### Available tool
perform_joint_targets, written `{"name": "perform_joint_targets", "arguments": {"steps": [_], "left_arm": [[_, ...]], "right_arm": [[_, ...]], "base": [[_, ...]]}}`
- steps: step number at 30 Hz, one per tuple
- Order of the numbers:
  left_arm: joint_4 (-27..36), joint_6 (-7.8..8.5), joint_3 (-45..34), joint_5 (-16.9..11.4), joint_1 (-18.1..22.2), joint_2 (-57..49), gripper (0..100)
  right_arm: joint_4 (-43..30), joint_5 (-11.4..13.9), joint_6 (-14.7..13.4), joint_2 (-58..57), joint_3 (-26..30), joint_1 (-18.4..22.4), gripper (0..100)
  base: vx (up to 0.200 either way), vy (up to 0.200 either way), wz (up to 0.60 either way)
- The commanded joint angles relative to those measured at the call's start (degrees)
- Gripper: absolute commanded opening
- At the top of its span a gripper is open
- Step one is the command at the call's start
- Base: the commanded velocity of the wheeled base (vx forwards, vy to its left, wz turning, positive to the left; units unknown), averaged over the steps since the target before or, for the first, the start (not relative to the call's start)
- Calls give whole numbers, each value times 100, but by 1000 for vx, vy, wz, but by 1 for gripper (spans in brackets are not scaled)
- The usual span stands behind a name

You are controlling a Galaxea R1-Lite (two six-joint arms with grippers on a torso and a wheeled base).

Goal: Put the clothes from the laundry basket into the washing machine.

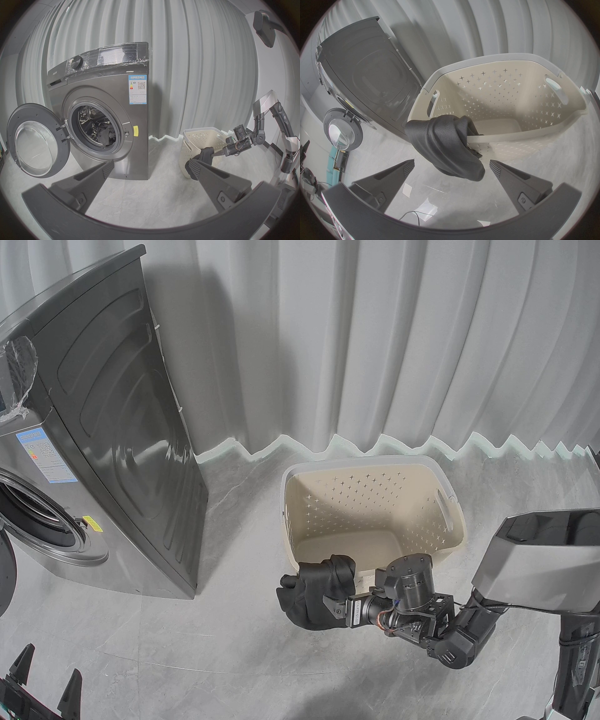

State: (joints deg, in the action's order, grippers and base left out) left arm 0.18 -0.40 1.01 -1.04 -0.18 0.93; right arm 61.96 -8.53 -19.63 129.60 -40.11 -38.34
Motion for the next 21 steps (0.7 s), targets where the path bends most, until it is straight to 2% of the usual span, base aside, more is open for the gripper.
{"name": "perform_joint_targets", "arguments": {"steps": [1,13,21], "left_arm": [[-1,-4,-92,-2,1,-93,100],[-1,-13,-92,-2,1,-93,100],[-1,-13,-92,-2,1,-93,100]], "right_arm": [[105,1,3,400,-296,-16,100],[351,-8,12,795,-727,2,100],[510,-8,29,857,-744,-33,100]], "base": [[0,0,0],[0,0,0],[0,0,0]]}}
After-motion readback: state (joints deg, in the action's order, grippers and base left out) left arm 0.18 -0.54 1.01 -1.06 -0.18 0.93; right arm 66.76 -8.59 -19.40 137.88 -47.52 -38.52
